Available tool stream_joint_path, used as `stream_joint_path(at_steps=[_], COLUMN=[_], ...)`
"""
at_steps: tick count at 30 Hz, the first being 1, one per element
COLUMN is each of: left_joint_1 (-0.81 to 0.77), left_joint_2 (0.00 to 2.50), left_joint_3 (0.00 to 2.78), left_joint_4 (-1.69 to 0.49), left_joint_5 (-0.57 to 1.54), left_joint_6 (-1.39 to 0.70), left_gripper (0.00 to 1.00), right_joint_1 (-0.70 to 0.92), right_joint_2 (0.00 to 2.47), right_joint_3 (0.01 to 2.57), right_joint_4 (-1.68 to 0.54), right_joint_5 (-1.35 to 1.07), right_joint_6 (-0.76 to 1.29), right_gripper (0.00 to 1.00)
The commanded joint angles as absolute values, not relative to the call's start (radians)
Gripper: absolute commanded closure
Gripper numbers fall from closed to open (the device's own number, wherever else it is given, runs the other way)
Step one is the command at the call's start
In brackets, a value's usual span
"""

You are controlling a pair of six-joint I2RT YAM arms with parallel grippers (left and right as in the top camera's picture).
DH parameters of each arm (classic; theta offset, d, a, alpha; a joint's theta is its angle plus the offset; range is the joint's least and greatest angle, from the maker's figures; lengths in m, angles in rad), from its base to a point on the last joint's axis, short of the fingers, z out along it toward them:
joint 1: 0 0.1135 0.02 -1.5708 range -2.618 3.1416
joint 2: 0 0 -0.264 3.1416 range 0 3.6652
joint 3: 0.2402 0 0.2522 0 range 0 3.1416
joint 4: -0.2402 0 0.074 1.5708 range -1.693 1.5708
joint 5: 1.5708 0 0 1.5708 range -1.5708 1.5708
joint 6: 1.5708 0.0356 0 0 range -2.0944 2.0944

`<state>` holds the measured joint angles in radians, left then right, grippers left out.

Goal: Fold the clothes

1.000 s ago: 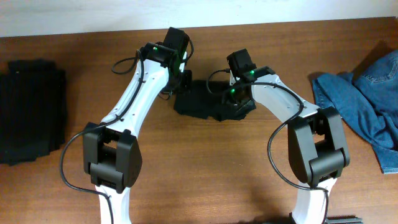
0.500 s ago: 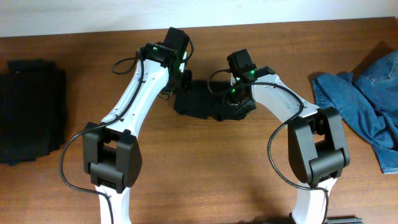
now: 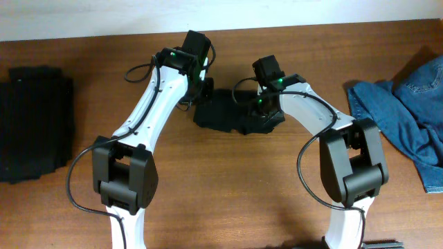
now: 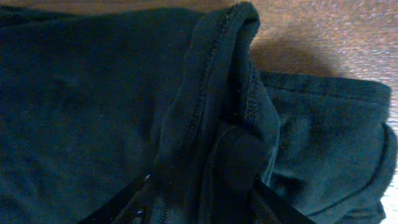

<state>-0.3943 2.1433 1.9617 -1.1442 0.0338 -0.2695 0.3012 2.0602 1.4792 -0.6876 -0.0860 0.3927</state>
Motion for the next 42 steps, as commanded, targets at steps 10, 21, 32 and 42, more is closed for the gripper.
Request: stream_joint_path(at_steps=[10, 21, 32, 42], left_joint_1=[-0.392, -0.392, -0.392, -0.392], left_joint_2=[2.144, 2.144, 2.144, 2.144], left_joint_3=[1.979, 1.979, 1.979, 1.979], left_joint_4=[-1.146, -1.147, -1.150, -1.161], left_joint_5=[0.026, -0.004, -0.004, -0.004], left_joint_6=[-0.256, -0.256, -0.256, -0.256], left_gripper=[0.81, 0.81, 0.81, 0.81], right_joint_1=[0.302, 0.301, 0.301, 0.300], right_joint_2=[2.103, 2.024, 1.951, 1.878], right_joint_3=[1.476, 1.499, 1.521, 1.525], right_joint_4=[-0.683, -0.696, -0.698, -0.702], right_joint_5=[-0.101, -0.128, -0.131, -0.125], right_joint_6=[0.401, 0.386, 0.371, 0.348], right_gripper=[0.74, 0.96, 0.96, 0.96])
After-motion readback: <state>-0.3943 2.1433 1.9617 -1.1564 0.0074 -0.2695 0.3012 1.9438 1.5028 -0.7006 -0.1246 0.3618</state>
